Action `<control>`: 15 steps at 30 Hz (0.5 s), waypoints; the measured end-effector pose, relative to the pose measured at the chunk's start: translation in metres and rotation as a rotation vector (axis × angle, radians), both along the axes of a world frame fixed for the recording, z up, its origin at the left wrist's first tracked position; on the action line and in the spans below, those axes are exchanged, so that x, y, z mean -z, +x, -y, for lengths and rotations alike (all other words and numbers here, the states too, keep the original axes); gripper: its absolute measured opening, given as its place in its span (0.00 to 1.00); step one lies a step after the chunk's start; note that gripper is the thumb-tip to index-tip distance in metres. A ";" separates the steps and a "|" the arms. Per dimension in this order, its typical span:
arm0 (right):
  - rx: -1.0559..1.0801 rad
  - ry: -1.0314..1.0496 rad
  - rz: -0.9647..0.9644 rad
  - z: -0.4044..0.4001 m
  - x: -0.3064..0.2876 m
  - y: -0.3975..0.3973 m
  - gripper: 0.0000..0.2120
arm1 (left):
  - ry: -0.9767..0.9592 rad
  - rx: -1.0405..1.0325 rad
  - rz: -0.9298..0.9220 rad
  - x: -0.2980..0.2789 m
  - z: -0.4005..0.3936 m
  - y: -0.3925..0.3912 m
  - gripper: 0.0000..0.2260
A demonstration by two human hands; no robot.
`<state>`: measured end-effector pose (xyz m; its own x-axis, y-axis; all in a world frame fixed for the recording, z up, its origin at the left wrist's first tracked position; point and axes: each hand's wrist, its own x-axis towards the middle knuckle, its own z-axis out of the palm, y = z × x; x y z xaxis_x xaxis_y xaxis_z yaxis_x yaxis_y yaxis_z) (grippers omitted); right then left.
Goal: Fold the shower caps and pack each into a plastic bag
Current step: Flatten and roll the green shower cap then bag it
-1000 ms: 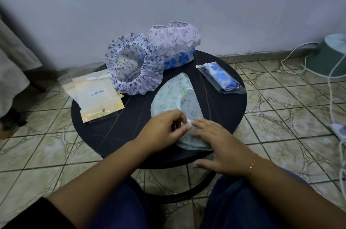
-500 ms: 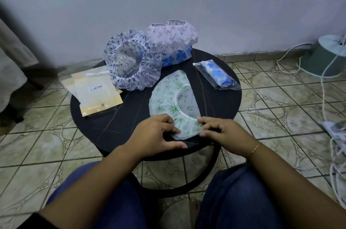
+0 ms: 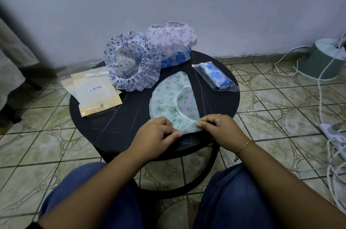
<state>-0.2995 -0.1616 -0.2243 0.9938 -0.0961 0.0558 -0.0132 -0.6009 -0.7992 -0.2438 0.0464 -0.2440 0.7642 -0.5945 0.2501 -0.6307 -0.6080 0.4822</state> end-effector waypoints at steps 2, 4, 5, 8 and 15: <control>0.061 0.049 -0.012 -0.003 0.000 0.004 0.06 | -0.039 -0.066 -0.105 -0.002 0.005 -0.003 0.18; 0.107 0.039 -0.015 -0.004 0.002 0.007 0.06 | -0.083 -0.130 -0.171 -0.005 0.011 -0.006 0.12; 0.123 0.033 -0.016 -0.004 0.002 0.008 0.06 | -0.091 -0.151 -0.193 -0.005 0.013 -0.006 0.09; 0.159 0.021 -0.023 -0.006 0.003 0.011 0.07 | -0.021 -0.191 -0.208 -0.009 0.019 -0.004 0.10; 0.211 -0.084 -0.049 -0.012 0.004 0.015 0.05 | 0.156 -0.248 -0.253 -0.022 0.025 0.009 0.20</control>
<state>-0.2842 -0.1500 -0.2282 0.9539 -0.2992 0.0244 -0.1834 -0.6450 -0.7418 -0.2350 0.0212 -0.2222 0.9155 -0.3999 -0.0436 -0.3285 -0.8057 0.4929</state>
